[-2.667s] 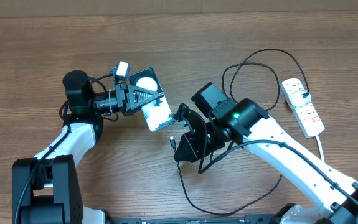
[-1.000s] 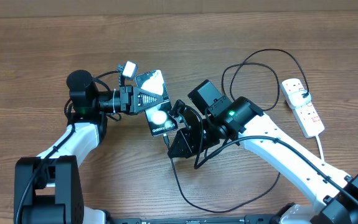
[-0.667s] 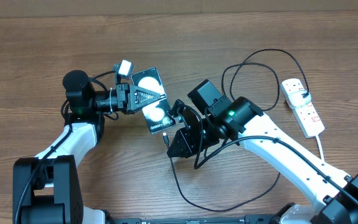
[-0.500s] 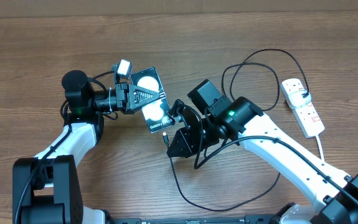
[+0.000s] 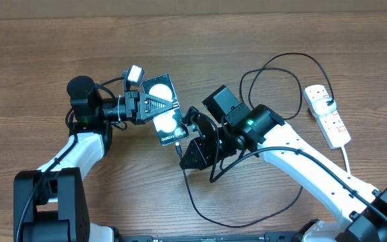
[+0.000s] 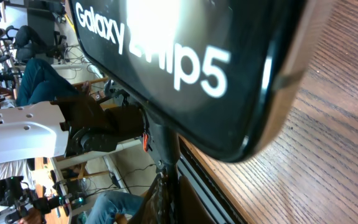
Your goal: Plug charger to phone and switch on socket
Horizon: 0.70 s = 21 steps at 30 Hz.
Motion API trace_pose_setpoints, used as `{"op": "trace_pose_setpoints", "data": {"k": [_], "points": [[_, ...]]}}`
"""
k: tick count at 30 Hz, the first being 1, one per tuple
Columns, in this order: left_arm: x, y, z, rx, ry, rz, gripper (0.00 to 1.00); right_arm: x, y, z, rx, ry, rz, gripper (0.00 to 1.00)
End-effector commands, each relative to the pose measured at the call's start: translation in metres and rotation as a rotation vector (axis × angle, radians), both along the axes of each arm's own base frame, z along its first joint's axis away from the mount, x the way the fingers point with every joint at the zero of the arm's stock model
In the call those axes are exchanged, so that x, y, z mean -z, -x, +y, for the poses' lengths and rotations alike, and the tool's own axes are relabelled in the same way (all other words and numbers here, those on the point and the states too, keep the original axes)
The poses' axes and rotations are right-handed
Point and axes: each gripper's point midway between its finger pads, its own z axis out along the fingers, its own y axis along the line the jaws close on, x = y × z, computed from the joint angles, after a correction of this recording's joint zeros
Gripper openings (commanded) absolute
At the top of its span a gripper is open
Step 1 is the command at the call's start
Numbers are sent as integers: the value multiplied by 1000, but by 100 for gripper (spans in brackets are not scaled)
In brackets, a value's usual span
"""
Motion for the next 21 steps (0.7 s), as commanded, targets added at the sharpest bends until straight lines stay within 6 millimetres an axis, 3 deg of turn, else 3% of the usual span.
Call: {"op": "trace_pose_setpoints", "data": {"k": [1, 21], "points": [[-9, 0, 1, 25, 0, -75, 4, -7, -2, 4, -9, -28, -16, 4], [-9, 0, 1, 25, -1, -109, 4, -12, -4, 9, -17, -64, -27, 4]]}}
